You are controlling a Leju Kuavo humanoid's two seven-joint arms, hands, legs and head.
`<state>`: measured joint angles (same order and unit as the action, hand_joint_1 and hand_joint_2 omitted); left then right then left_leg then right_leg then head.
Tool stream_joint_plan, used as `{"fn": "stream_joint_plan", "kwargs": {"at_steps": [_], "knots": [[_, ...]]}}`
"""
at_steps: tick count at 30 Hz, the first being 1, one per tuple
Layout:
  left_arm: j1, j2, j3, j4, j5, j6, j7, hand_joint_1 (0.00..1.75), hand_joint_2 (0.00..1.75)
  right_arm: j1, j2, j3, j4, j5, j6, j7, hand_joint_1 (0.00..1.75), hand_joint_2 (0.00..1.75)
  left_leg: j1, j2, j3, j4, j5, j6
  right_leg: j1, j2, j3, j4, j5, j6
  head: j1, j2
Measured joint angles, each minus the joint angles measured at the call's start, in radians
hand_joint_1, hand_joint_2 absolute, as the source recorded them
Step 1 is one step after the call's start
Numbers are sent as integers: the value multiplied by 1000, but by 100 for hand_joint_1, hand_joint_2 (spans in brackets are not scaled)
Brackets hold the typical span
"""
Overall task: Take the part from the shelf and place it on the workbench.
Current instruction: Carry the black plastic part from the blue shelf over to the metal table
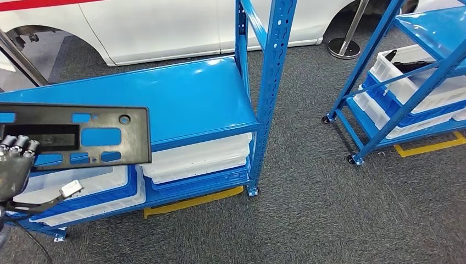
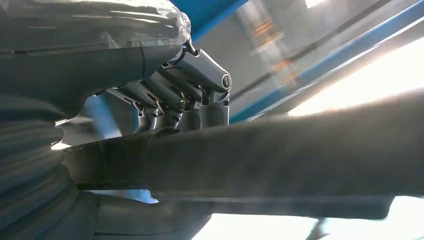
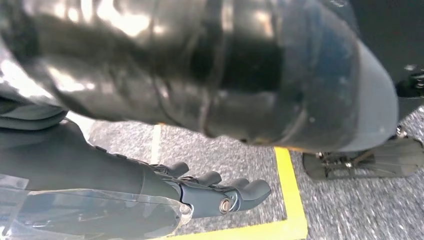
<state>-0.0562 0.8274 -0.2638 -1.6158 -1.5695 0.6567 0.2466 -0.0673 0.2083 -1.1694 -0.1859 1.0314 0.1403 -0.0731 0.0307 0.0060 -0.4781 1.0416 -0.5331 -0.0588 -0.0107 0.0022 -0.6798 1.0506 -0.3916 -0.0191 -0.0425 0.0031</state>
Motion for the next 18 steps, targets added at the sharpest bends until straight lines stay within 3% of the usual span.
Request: {"fn": "stream_joint_plan", "kwargs": {"at_steps": [2, 4, 5, 6, 8, 9, 10, 11, 13, 15, 16, 18], "knots": [[59, -112, 185, -46, -1, 27, -287, 175, 175, 0, 4, -7, 0, 0, 4, -8, 0, 0, -8, -1, 24, -48, -15, 20, 1, 2, -5, 0, 18, 14, 0, 0], [90, -219, 330, -79, -2, 39, -457, 175, 175, 2, 5, -12, 0, 0, 9, -13, 0, 0, -6, 5, 7, -43, 1, 41, 1, 4, -10, 0, 22, 26, 0, 0], [97, -263, 385, -92, -2, 40, -498, 175, 175, 2, 5, -14, 0, 0, 11, -16, 0, 0, -5, 8, -5, -43, 12, 52, 1, 4, -18, 17, -5, 30, 0, 0], [100, -305, 437, -103, -1, 40, -523, 175, 175, 3, 5, -14, 0, 1, 14, -18, 0, 0, -5, 11, -19, -44, 25, 63, -1, 3, -29, 53, -53, 34, 0, 0], [104, -377, 520, -122, -1, 41, -554, 175, 175, 3, 5, -15, 0, 2, 19, -23, 0, 0, -9, 13, -49, -43, 51, 74, -2, 1, -52, 175, -167, 38, 0, 0], [106, -406, 552, -129, -1, 41, -565, 175, 175, 2, 5, -15, 0, 3, 21, -25, 0, 0, -12, 12, -65, -42, 64, 76, -2, 1, -57, 234, -195, 38, 0, 0], [109, -429, 575, -133, -1, 41, -572, 175, 175, 2, 5, -15, 0, 3, 23, -26, 0, 0, -15, 12, -82, -40, 78, 77, -1, 1, -51, 272, -196, 37, 0, 0], [112, -448, 595, -137, -2, 41, -577, 175, 175, 1, 5, -15, 0, 3, 23, -27, 0, 0, -18, 11, -100, -39, 90, 77, 0, 1, -31, 279, -176, 34, 0, 0], [116, -475, 623, -144, -2, 41, -582, 175, 175, 0, 5, -15, 0, 3, 24, -30, 0, 0, -25, 8, -132, -36, 114, 75, 8, 2, 62, 191, -133, 15, 0, 0], [117, -494, 643, -149, -2, 41, -585, 175, 175, -3, 4, -15, -1, 4, 27, -33, 0, 0, -29, 6, -151, -34, 134, 70, 20, 3, 180, 33, -146, -8, 0, 0], [116, -501, 651, -151, -2, 41, -586, 175, 175, -3, 4, -15, -1, 5, 30, -35, 0, 0, -29, 6, -156, -34, 145, 66, 26, 3, 217, -23, -160, -15, 0, 0], [116, -510, 659, -152, -1, 41, -588, 175, 175, -4, 5, -15, -1, 6, 37, -40, 0, 0, -25, 6, -164, -39, 164, 54, 30, 2, 231, -67, -163, -19, 0, 0]]}}
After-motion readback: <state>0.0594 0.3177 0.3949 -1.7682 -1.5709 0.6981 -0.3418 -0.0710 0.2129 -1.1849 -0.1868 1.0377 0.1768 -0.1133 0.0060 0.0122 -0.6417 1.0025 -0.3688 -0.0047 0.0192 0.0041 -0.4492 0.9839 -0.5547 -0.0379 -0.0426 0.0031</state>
